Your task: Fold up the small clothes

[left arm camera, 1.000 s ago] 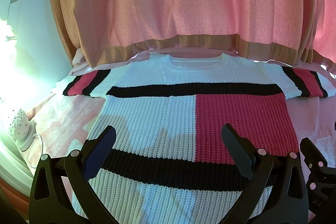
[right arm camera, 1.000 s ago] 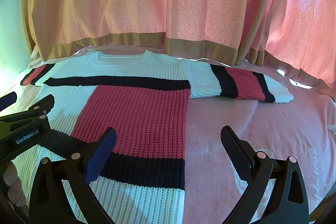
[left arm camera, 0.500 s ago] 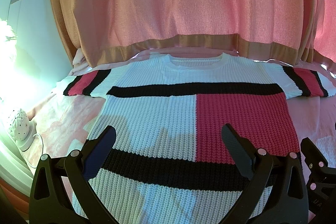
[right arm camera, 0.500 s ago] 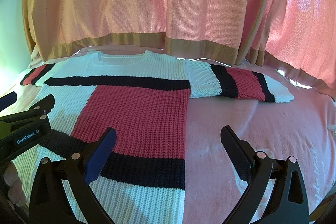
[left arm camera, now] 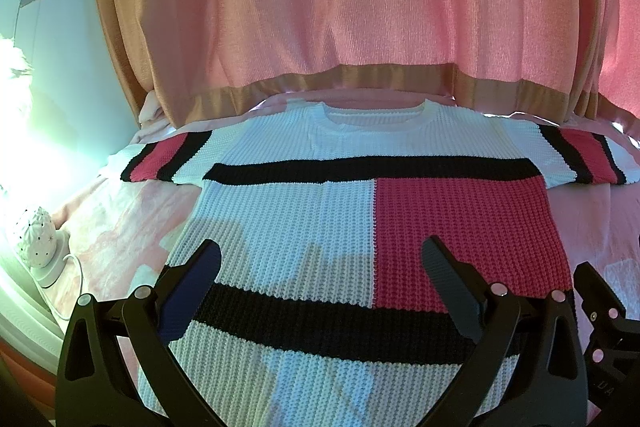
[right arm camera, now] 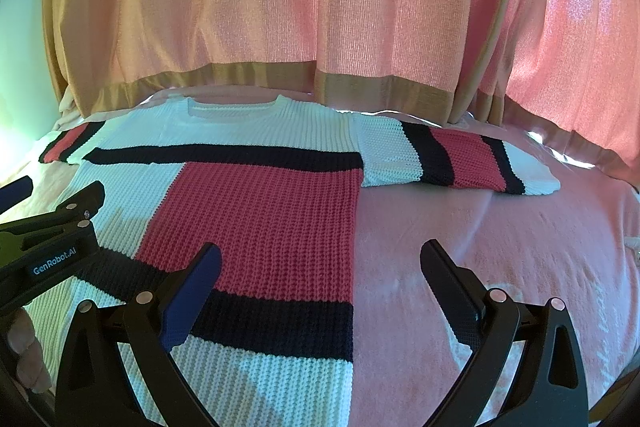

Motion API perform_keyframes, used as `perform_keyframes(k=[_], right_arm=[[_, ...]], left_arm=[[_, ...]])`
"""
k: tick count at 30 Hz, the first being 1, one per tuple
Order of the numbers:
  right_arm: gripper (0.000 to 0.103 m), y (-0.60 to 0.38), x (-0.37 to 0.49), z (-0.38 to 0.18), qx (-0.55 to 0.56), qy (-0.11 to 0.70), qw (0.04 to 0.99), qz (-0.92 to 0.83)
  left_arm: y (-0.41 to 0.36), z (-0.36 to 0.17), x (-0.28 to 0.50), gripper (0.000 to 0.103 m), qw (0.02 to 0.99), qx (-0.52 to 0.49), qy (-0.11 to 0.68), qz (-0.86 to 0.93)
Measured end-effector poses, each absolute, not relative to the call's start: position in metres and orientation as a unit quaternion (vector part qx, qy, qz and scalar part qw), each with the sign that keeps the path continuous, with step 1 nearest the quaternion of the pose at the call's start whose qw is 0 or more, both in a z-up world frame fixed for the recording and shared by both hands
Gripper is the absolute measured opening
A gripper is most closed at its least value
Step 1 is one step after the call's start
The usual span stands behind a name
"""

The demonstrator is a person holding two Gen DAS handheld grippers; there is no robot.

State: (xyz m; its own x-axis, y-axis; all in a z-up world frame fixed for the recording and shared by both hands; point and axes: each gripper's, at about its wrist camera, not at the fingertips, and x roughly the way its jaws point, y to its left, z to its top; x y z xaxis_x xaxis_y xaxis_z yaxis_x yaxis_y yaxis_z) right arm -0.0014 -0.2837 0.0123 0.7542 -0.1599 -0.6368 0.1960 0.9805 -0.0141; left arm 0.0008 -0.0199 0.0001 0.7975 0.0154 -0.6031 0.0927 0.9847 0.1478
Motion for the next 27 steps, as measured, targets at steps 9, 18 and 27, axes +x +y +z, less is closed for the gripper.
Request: perform_keyframes(k=[9,18,27], right_arm=[[0.098,-0.292,0.001,0.021,0.028,0.324,0.943,-0.073],[0.098,-0.477,0.037,0.071,0.119,0.300,0.941,-0.107],[0.082,-0.667,0.067,-0.056,0.326,0.349,0.856,-0.200]], left_arm=[[-0.014,0.006,0.002,0.098,0.945,0.063,0.321,-0.022],[-0.011,0.076,0.039,0.098,0.959,0.019,0.276,-0.052],[-0.017,0.046,0.071,0.098,0.955,0.023,0.296,-0.026]])
